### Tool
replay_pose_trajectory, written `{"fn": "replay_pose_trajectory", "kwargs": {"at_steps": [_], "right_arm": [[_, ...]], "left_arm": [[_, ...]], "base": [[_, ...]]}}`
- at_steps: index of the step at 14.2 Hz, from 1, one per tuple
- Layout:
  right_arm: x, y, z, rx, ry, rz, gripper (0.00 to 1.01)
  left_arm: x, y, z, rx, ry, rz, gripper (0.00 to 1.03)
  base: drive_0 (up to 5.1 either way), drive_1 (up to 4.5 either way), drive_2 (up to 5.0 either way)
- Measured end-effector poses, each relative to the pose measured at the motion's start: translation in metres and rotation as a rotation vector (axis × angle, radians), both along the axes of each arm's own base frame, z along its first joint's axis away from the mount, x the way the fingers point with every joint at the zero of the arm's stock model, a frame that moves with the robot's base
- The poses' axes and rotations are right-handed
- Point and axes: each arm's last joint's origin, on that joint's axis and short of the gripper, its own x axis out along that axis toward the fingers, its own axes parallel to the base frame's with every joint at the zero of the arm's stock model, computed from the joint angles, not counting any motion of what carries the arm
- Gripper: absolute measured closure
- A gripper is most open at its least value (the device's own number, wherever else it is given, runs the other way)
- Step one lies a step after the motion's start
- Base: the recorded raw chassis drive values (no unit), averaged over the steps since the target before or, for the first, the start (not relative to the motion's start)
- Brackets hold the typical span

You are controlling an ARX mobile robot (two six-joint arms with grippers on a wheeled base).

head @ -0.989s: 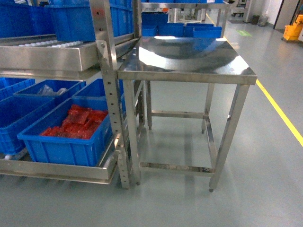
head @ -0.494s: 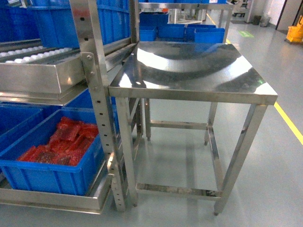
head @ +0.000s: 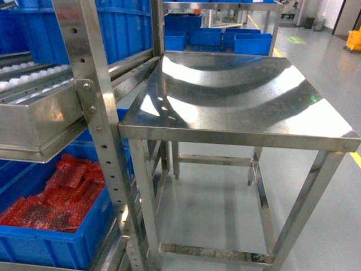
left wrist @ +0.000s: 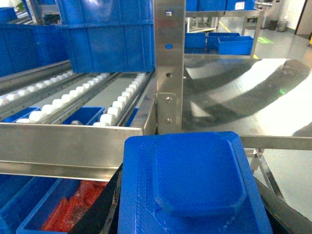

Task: Pick blue part to blue bin on bottom shelf

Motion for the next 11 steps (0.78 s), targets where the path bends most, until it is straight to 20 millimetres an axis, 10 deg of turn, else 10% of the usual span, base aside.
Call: {"fn": "replay_pose_trajectory", "kwargs": {"at_steps": [4, 11], "right_arm": [[0.0000, 0.0000, 0.0000, 0.000, 0.000, 0.000, 0.03], [0.0000, 0.0000, 0.0000, 0.000, 0.000, 0.000, 0.03]], "left_arm": [[-0.0001, -0.0001, -0.0004, 0.001, 0.004, -0.001, 0.59], [-0.0003, -0.0007, -0.0004, 0.001, 0.004, -0.006, 0.59]], "base": [[0.0, 0.00, 0.0], [-4.7, 3.79, 1.1]]}}
